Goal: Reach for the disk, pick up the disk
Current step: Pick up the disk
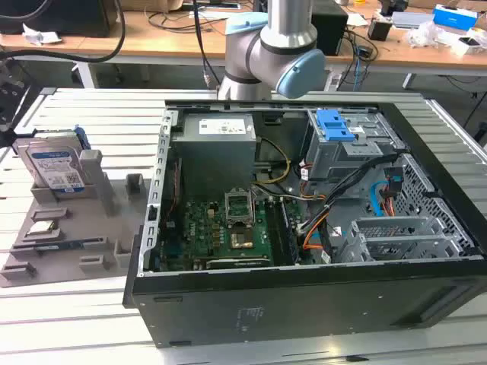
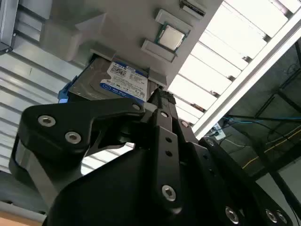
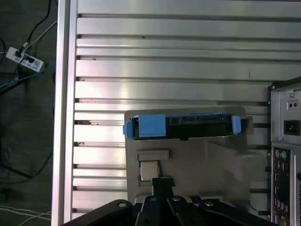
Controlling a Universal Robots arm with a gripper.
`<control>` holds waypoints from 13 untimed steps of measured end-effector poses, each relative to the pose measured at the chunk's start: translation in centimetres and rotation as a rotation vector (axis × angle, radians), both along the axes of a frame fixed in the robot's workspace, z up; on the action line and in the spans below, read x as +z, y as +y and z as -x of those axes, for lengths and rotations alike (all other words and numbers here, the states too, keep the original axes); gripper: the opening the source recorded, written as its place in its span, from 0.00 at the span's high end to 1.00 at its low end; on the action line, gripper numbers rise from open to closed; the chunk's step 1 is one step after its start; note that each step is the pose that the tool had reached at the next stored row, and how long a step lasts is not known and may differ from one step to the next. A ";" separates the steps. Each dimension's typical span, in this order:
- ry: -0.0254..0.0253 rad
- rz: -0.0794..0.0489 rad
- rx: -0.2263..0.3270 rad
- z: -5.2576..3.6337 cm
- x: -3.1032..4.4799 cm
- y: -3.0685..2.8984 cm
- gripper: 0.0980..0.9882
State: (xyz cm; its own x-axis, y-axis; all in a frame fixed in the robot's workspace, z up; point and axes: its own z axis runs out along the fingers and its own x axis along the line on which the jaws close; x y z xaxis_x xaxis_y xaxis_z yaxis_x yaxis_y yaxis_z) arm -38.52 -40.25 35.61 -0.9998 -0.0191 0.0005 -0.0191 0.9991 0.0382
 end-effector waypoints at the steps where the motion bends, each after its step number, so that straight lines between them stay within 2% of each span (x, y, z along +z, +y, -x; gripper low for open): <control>1: 0.0000 0.000 0.022 0.01 0.00 0.00 0.99; 3: 0.0001 0.000 0.074 0.00 0.00 0.00 0.99; 10: 0.0000 0.000 0.198 0.00 0.00 0.00 0.99; 13: -0.0001 0.000 0.287 0.00 0.00 0.00 0.99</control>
